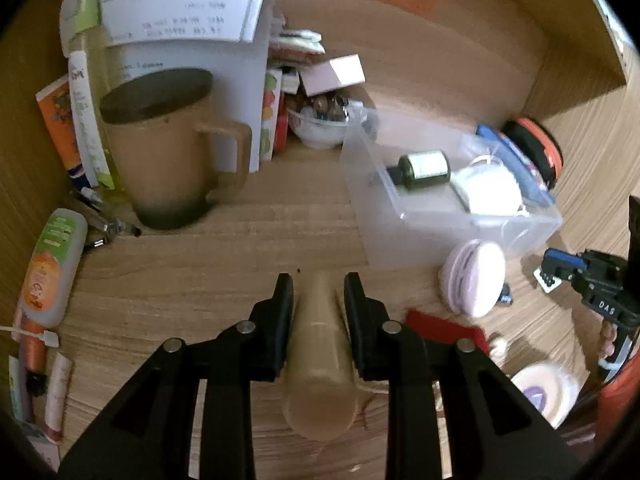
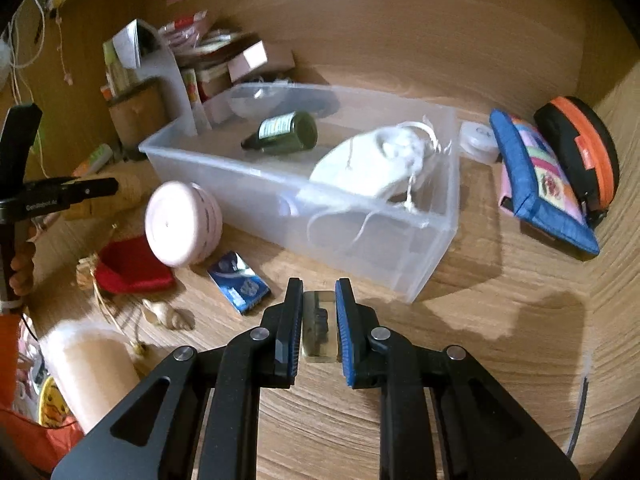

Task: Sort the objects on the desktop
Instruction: 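Lift the sunscreen tube with left tool while right tool lifts the vial toward the bin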

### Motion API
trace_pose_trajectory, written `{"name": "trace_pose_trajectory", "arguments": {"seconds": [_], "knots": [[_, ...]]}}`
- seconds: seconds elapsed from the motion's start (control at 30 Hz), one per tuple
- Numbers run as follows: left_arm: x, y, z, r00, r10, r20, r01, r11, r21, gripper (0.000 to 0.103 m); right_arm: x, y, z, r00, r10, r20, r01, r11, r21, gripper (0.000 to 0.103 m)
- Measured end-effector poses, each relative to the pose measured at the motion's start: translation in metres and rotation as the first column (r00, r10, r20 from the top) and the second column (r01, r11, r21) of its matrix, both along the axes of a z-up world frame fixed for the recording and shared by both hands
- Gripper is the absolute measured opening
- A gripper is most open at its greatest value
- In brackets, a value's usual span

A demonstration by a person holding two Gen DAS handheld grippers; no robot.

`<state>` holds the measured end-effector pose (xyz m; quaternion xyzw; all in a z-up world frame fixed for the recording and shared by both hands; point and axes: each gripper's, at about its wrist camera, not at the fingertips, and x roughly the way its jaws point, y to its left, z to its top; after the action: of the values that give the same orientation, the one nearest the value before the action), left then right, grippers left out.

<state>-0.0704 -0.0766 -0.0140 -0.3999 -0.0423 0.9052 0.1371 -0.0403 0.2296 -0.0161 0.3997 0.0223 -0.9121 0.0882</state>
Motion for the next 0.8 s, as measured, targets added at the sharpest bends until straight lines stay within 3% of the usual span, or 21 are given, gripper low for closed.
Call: {"name": "trace_pose_trajectory", "arguments": {"seconds": [0.27,0.53,0.8], "knots": [[-0.004,-0.003,0.009,1.0,0.002,-0.013,-0.002,1.0,0.01,0.025,0.004,-0.002,0.022,0.999,0.02,-0.046,-0.021,1.0,-0.02,0.015],[-0.026,0.014,0.009,1.0,0.001,-0.015,-0.001,1.0,0.007,0.024,0.001,-0.012,0.02,0.998,0.046,-0.043,-0.047,0.999,-0.024,0.015],[-0.025,0.016,0.03,0.997,0.003,-0.073,0.001,0.998,0.066,0.024,-0.001,-0.01,0.03,0.997,0.043,-0.069,-0.046,0.999,-0.03,0.015]]}}
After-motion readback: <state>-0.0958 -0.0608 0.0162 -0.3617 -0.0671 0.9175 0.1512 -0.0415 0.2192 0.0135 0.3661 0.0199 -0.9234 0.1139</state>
